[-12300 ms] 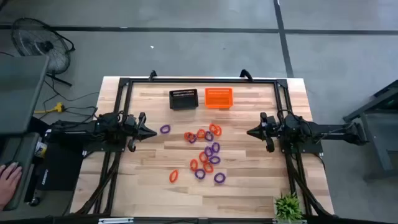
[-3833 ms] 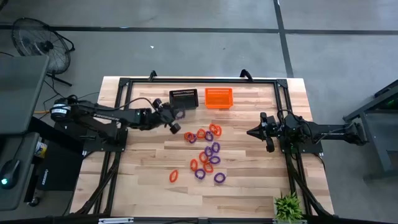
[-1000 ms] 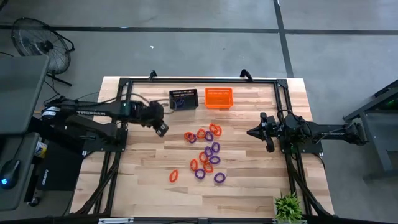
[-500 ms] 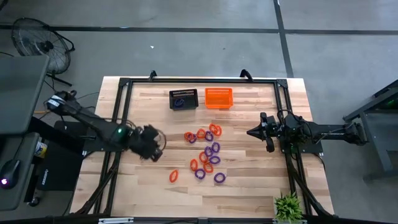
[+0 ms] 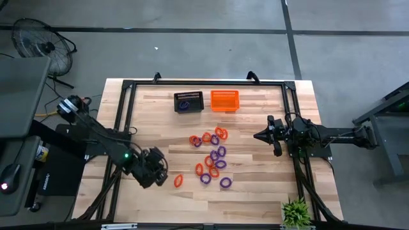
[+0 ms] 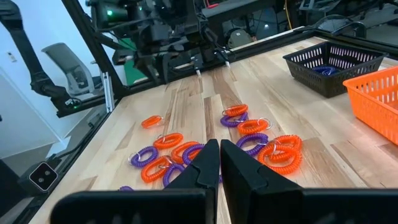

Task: Sort spring keychains
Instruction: Put the orange spring keychain into the orange bin

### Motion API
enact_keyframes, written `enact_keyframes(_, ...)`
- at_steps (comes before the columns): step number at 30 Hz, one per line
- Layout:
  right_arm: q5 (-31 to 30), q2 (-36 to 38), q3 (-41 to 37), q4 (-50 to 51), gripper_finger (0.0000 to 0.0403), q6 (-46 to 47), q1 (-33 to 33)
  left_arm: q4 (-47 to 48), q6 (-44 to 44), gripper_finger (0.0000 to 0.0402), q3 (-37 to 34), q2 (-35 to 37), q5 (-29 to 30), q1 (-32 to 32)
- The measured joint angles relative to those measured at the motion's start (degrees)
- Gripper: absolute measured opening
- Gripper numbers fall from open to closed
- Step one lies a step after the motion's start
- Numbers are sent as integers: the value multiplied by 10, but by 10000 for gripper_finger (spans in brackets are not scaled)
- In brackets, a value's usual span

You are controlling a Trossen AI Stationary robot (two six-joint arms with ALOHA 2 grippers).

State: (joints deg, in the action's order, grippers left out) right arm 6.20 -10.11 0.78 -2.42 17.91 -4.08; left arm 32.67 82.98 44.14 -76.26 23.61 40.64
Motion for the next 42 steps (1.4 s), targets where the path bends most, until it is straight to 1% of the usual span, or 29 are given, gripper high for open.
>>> enact_keyframes(5, 0, 0, 0, 0, 11, 0, 0, -53, 0, 104, 0, -56, -6, -1)
enact_keyframes(9, 0, 0, 0, 0, 11, 0, 0, -88, -1, 104, 0, -92, -26, -1)
enact_keyframes(15, 0, 0, 0, 0, 11, 0, 0, -138, -14, 110, 0, -109, -48, -1)
enact_keyframes(19, 0, 0, 0, 0, 11, 0, 0, -168, -55, 144, 0, -109, -39, -1)
enact_keyframes(24, 0, 0, 0, 0, 11, 0, 0, -150, -67, 204, 0, -109, -37, -1)
enact_keyframes(27, 0, 0, 0, 0, 11, 0, 0, -142, -67, 223, 0, -109, -29, -1)
enact_keyframes(31, 0, 0, 0, 0, 11, 0, 0, -141, -67, 227, 0, -109, -9, -1)
enact_keyframes(37, 0, 0, 0, 0, 11, 0, 0, -144, -61, 221, 0, -117, -6, -6)
enact_keyframes(42, 0, 0, 0, 0, 11, 0, 0, -159, -60, 218, 0, -145, -51, -35)
